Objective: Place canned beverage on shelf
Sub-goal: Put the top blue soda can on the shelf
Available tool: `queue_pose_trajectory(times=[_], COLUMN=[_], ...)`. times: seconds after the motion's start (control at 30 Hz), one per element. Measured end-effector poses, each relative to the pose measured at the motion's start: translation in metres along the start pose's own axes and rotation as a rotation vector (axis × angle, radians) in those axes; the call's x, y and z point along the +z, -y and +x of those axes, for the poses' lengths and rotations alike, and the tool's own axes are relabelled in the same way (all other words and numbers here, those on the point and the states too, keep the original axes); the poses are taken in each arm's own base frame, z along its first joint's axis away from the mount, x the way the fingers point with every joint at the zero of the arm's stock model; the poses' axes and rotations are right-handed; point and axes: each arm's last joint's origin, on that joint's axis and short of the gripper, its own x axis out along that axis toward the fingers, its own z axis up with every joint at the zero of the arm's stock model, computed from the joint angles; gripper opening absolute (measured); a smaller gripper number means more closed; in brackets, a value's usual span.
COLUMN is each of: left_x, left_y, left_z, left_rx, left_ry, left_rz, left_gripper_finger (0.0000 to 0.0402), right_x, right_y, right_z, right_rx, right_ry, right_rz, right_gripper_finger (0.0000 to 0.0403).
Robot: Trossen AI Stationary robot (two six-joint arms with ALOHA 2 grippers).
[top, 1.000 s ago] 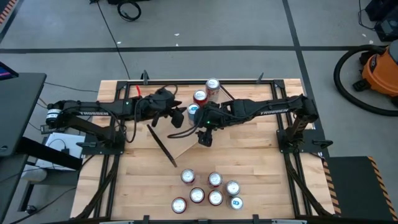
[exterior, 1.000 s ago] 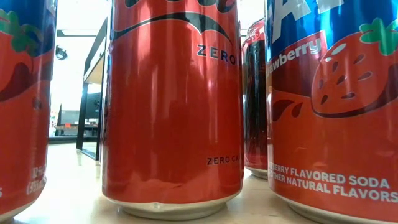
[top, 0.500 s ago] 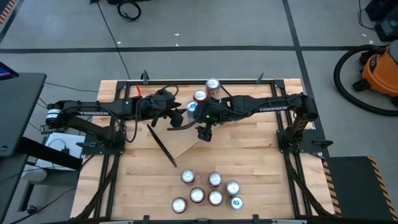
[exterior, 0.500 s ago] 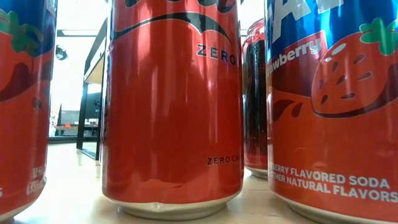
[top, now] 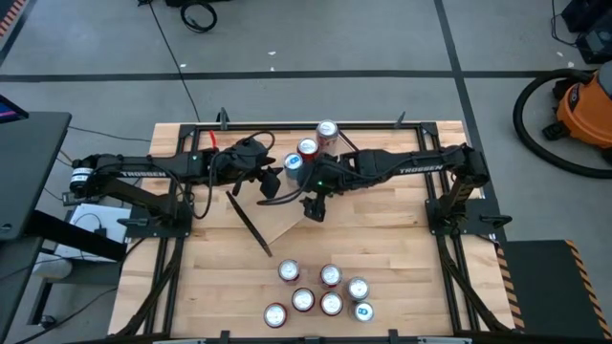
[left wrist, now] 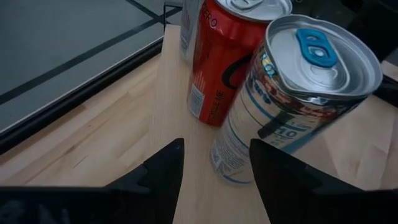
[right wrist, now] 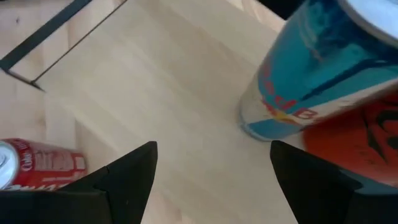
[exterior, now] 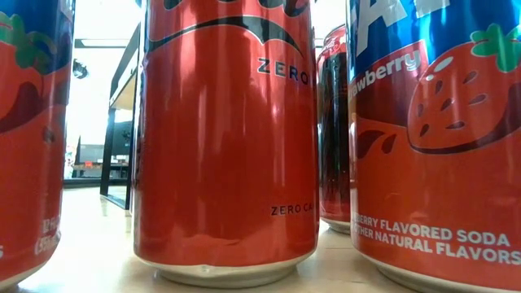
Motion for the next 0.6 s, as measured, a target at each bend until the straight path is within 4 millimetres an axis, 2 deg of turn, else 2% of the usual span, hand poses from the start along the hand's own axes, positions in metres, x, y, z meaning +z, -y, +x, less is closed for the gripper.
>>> queue_pose_trajectory(times=[0.2, 0.6], left_x=[0.0, 0.001], left_y=[-0.001, -0.002], left_z=[0.0, 0.0], left_rx=[0.028, 0.057], left_ry=[0.014, 0.03], left_rz=[0.0, -0.006], left_gripper_finger=[0.0194, 0.0194], right_x=[0.003, 0.013], right_y=[-0.002, 0.012], right_z=[0.0, 0.002], right_rx=[0.003, -0.001], right_ry=[0.034, 0.099], right_rz=[-0.021, -0.025], right_gripper_finger=[0.0323, 0.0323])
